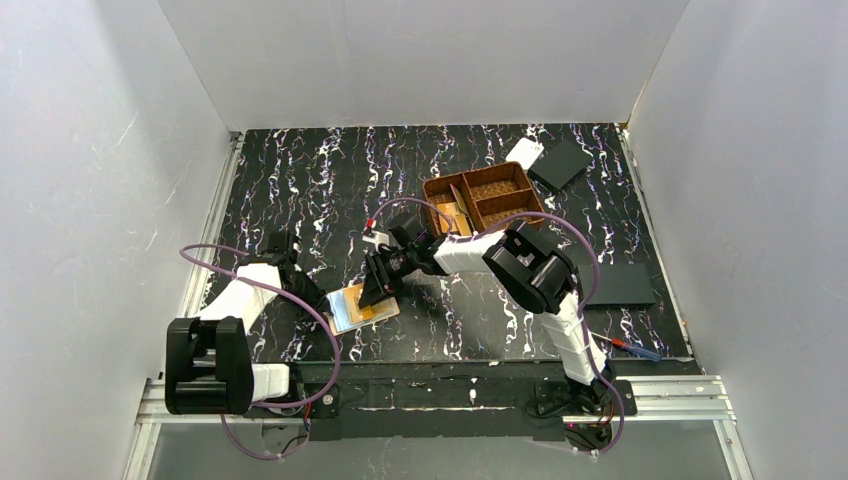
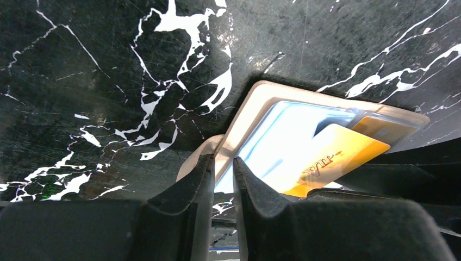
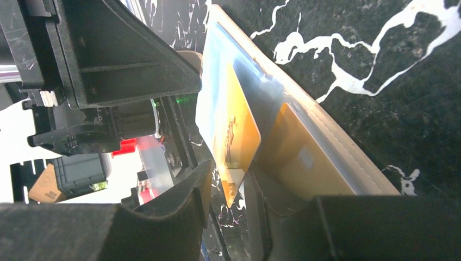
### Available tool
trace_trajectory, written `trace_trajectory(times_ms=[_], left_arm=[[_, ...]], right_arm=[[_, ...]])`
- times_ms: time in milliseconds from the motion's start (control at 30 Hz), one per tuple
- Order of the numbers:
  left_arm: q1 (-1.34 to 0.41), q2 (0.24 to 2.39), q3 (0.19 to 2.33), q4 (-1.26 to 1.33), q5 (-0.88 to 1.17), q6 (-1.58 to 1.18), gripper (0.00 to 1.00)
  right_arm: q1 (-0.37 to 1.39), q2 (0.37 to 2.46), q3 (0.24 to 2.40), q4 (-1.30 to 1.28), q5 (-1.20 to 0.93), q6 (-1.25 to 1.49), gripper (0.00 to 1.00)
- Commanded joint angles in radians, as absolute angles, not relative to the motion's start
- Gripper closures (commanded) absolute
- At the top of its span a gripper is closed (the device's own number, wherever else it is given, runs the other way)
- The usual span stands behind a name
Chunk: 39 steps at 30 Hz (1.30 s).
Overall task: Put the credit cards into the card holder
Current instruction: Insert the credit card into the card holder.
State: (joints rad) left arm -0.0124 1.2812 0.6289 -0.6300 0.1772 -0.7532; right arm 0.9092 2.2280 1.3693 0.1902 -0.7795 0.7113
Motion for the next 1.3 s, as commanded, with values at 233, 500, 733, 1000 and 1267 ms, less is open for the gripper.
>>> trace_trajectory(times_ms=[233,500,733,1000,1267], left_arm=[[-0.014,1.327,0.616,-0.624,0.17,-0.733,0.86],[-0.014,1.336,0.614,-0.608,0.186,-0.735,0.87],[-0.014,1.346,0.609,-0.6,0.186,-0.729,0.88],[-0.014,1.346,0.604,-0.59,0.207,-0.734,0.89],[-0.014,1.329,0.578,-0.571,0.231,-0.751,0.9]], right_arm=[[0.901,2.255,1.506,-0.115,-0.663,0.504,0.61],[0.9,2.3,1.538,-0.119,-0.7,0.512,0.72],[0.893,2.302,1.534,-0.163,-0.712,0.506,0.89],[0.893,2.339,1.574,-0.177,-0.754,0.558,0.92],[0.906,2.354,1.529,0.049,-0.769,0.785,0.89]])
